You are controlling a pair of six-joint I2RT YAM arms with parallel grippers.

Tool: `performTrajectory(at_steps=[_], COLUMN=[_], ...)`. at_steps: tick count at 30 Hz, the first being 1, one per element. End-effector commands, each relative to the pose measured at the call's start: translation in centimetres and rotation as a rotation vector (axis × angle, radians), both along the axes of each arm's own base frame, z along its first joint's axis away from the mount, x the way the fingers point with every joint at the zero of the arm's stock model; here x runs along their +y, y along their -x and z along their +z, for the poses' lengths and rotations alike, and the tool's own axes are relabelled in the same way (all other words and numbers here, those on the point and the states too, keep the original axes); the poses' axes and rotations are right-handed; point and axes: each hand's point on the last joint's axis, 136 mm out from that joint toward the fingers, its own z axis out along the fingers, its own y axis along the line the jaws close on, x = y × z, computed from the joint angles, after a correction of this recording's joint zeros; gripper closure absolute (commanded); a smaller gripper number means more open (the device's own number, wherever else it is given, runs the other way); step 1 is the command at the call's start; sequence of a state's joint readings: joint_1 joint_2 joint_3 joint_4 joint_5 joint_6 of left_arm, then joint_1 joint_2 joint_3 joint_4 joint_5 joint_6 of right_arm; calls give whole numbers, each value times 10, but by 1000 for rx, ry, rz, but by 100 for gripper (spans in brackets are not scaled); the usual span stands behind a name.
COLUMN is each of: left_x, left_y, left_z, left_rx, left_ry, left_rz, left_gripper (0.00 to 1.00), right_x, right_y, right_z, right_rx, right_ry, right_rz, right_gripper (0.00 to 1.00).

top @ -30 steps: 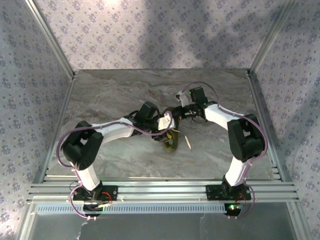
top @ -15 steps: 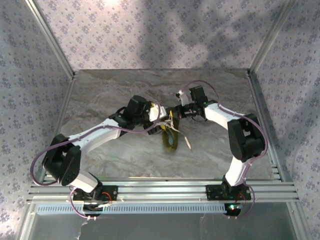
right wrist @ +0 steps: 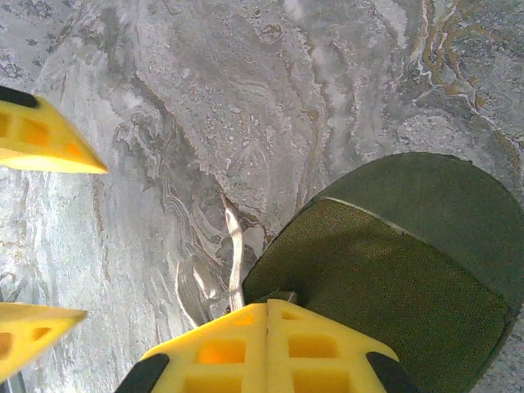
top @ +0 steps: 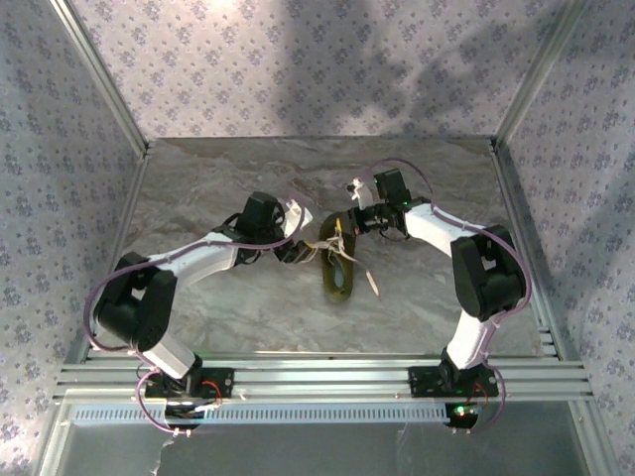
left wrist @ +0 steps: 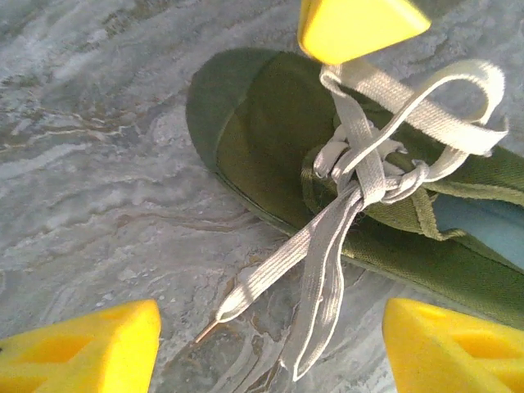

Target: Tie the shoes

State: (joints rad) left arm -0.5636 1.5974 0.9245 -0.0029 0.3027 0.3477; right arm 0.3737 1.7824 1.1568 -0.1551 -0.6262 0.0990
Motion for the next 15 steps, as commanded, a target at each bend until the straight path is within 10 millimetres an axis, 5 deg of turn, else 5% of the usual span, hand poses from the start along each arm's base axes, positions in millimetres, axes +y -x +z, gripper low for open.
performTrajectory(at_steps=[1, 10, 12, 15], left_x=[-21, -47, -47, -43], left_y=[-4, -2, -2, -4], left_z=[-3, -35, -39, -38], left_rx=[-23, 35, 36, 33], left_ry=[12, -31, -45, -60], left_rz=[-60, -94, -87, -67], left_gripper=[29, 28, 33, 54], right_x=[3, 1, 1, 0], right_y=[-2, -3, -3, -4], right_z=[2, 2, 1, -1], right_rx=[-9, -13, -12, -6], right_ry=[14, 17, 17, 17], right_rz=[11, 10, 11, 11], right_gripper=[100, 100, 100, 100])
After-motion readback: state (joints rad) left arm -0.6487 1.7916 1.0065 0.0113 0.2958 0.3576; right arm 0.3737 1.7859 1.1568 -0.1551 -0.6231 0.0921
